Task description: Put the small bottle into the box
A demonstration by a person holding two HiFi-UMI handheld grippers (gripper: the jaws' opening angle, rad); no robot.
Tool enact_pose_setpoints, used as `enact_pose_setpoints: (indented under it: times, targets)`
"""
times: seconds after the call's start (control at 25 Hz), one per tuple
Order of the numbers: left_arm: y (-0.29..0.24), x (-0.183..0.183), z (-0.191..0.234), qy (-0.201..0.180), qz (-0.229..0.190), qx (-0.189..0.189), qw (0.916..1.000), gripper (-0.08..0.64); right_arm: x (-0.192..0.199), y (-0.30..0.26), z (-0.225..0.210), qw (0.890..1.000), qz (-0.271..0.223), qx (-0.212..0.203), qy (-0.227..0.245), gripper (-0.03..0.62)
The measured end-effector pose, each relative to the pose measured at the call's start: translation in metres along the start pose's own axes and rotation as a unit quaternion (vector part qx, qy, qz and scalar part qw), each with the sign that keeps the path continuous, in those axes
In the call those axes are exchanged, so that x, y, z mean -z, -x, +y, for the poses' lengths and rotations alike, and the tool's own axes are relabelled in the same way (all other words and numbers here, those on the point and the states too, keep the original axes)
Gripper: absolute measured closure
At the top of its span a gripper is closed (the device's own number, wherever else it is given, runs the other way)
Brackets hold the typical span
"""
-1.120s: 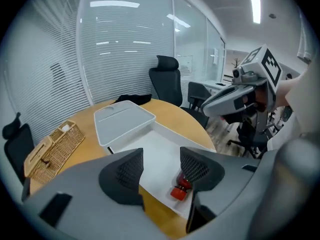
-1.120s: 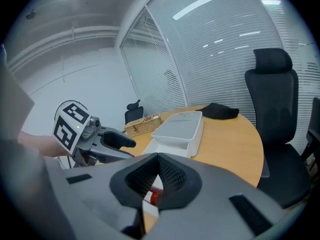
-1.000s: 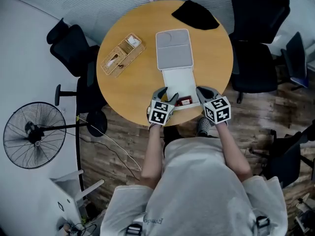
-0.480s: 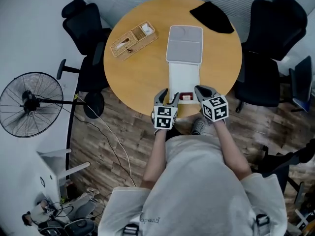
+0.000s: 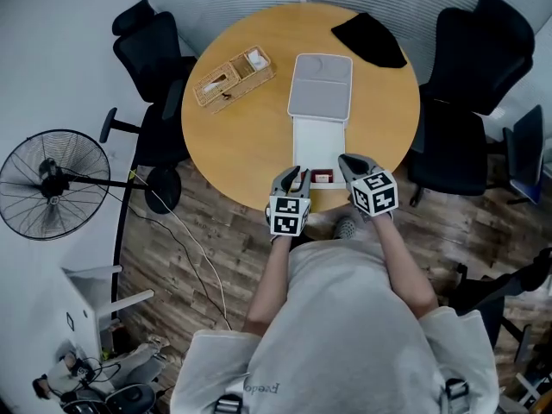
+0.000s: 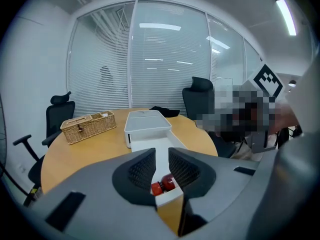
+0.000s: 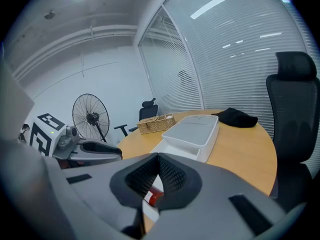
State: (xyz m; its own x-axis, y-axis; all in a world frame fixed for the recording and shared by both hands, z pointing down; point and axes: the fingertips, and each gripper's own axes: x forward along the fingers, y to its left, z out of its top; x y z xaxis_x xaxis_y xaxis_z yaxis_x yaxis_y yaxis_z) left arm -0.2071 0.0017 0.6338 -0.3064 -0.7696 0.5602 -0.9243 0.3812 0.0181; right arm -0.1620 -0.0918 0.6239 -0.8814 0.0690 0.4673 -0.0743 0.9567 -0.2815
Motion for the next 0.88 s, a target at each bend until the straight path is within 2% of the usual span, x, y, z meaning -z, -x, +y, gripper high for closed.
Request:
enact_pose_setpoints:
  times: [0.2,0.36,0.64,0.88]
  targets:
    - [-0.004,-0.001,-0.005,0.005,0.0,0.013,0.9999,0.523,0.0,0.004,-0.004,1.0,-0.003,0.006,-0.005,0.574]
    - [-0.007,0.002,-0.008,0.002,0.008,0.02,0.9998,0.531,0.004,0.006,-0.005,1.0,-0.006,0.012,-0.01,0.574]
    - [-0.008,0.01,-0.008,0.015,0.019,0.009,0.9997,0.531,0.004,0.015,-0.01,0.999,-0.015,0.021,-0.019,0.574]
    - [-0.007,0.014,-0.006,0.046,0.012,0.011,0.9988,0.531,0.007,0.016,-0.011,1.0,-0.014,0.019,-0.02,0.574]
